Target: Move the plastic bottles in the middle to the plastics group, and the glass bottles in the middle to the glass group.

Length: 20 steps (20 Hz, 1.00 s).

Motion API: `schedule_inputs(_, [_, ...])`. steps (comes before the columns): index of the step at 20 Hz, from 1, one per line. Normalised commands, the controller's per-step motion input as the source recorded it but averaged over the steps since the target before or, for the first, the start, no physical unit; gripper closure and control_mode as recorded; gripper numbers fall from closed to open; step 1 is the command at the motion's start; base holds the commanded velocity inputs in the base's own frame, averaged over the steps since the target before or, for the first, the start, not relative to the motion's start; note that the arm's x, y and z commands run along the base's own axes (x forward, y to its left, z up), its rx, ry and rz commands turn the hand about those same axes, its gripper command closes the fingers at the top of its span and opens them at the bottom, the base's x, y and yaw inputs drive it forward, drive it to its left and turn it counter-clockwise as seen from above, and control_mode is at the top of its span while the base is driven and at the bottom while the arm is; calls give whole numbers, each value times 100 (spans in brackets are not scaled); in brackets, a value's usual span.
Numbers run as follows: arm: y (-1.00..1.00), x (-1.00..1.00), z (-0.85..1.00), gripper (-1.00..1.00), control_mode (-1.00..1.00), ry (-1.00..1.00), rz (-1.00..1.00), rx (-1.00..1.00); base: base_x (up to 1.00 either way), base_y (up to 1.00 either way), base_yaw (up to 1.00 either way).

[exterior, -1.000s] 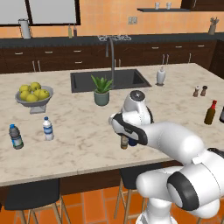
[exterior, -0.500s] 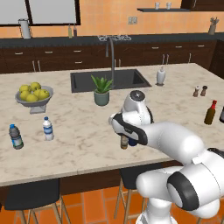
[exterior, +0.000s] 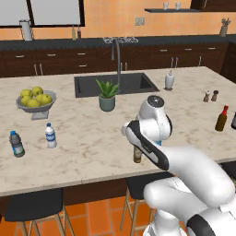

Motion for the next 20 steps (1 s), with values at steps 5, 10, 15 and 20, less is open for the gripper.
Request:
schedule_inputs(5, [-58, -62, 8, 100, -100, 0, 0, 3, 0, 0, 0])
schedule_inputs(10, [-92, -3, 6, 100, -100, 0, 0, 0, 0, 0, 0])
schedule_inputs(15, [-100, 6, 35, 100, -100, 0, 0, 2, 0, 0, 0])
schedule_inputs(20, [-95, 23, 33, 100, -100, 0, 0, 3, 0, 0, 0])
